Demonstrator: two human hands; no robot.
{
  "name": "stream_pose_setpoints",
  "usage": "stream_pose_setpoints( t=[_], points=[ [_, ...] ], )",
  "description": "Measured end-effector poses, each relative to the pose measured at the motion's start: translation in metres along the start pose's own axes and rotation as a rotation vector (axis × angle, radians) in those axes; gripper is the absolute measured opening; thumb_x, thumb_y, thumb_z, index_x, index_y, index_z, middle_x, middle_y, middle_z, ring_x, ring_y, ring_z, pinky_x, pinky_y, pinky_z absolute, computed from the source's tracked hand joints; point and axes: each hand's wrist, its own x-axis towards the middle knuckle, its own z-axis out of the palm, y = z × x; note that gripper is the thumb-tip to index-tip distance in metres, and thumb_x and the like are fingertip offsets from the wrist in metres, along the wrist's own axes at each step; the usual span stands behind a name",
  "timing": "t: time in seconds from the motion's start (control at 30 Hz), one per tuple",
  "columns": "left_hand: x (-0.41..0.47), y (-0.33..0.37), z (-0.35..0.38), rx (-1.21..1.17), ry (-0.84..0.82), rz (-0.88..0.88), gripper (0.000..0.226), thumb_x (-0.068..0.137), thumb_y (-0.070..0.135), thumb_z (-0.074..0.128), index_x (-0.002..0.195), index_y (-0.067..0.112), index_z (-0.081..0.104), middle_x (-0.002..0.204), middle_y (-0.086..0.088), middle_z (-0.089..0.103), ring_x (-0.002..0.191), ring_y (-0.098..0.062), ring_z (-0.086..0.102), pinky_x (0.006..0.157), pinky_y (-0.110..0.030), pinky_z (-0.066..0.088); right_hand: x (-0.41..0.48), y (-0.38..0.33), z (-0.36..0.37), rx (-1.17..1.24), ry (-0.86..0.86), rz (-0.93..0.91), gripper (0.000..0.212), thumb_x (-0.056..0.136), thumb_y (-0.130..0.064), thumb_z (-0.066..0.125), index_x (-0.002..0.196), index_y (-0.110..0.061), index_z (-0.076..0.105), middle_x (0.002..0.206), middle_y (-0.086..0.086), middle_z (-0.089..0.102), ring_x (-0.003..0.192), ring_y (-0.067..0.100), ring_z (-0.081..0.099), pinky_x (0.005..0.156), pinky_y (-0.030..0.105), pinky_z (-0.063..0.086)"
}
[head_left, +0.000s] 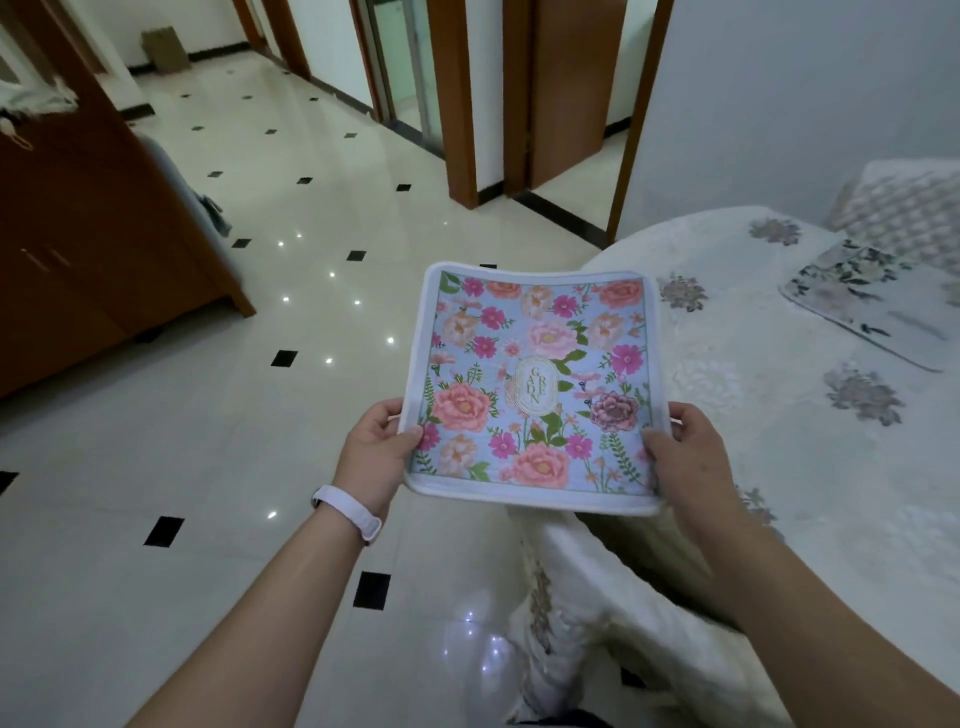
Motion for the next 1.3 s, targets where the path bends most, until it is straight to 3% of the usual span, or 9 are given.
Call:
stream_pose_setpoints(
  t=[0.07,0.2,0.3,0.5,0.77,0.97,1.3],
  points=[
    [0.018,0.006,0.014,0.029,-0.022,-0.002,0.024,0.091,-0.006,0.053,0.095,0.017,0.060,0.085,-0.001,0.074,0.077,-0.021,0.070,0.071,-0.037,0.058,0.009,-0.004,-0.004,0.027,0.031,0.027,0.016,0.096,-0.008,0.050,0.106,-0.020,0.055,0.092,0.000,0.069,0.068,0.012,0.070,0.042,0.017,0.051],
    [0.047,0.013,0.045,0.061,-0.104,-0.014,0.026,0.090,-0.007,0.052,0.092,0.017,0.062,0.080,0.001,0.075,0.077,-0.025,0.069,0.068,-0.036,0.055,0.021,-0.009,-0.020,0.017,0.093,0.045,0.017,0.095,-0.010,0.050,0.108,-0.019,0.055,0.096,0.010,0.068,0.068,0.022,0.066,0.037,0.020,0.047],
    [0.068,0.011,0.076,0.064,-0.187,-0.049,0.025,0.091,-0.006,0.052,0.094,0.017,0.061,0.086,-0.004,0.073,0.075,-0.023,0.070,0.062,-0.032,0.053,0.028,-0.005,-0.040,0.004,0.179,0.067,0.018,0.094,-0.012,0.049,0.109,-0.020,0.056,0.093,0.010,0.068,0.060,0.018,0.062,0.039,0.021,0.046],
    [0.102,-0.007,0.149,0.114,-0.407,-0.125,0.022,0.092,-0.004,0.052,0.098,0.015,0.060,0.086,-0.001,0.073,0.073,-0.020,0.071,0.061,-0.034,0.056,0.030,0.016,-0.075,-0.030,0.402,0.170,0.012,0.095,-0.015,0.050,0.105,-0.020,0.054,0.088,0.004,0.067,0.063,0.019,0.065,0.044,0.024,0.048],
    [0.152,-0.022,0.226,0.274,-0.683,-0.148,0.024,0.092,-0.004,0.053,0.093,0.019,0.060,0.098,-0.013,0.070,0.083,-0.029,0.068,0.076,-0.043,0.056,0.027,0.030,-0.077,0.034,0.700,0.308,0.012,0.097,-0.013,0.049,0.106,-0.020,0.053,0.088,0.002,0.066,0.068,0.014,0.066,0.040,0.020,0.047],
    [0.181,-0.039,0.249,0.369,-0.882,-0.209,0.019,0.090,-0.003,0.057,0.099,0.014,0.059,0.098,-0.014,0.072,0.087,-0.034,0.070,0.079,-0.051,0.057,0.040,0.050,-0.073,-0.090,0.750,0.430,0.015,0.093,-0.014,0.049,0.106,-0.019,0.053,0.090,0.002,0.066,0.074,0.019,0.066,0.053,0.030,0.052],
    [0.193,-0.074,0.270,0.555,-0.979,-0.189,0.017,0.091,-0.001,0.056,0.100,0.014,0.056,0.099,-0.010,0.070,0.085,-0.024,0.069,0.074,-0.041,0.057,0.059,0.086,-0.081,-0.203,0.697,0.526,0.016,0.093,-0.016,0.047,0.108,-0.020,0.049,0.091,0.000,0.061,0.075,0.016,0.060,0.058,0.031,0.049]
  ],
)
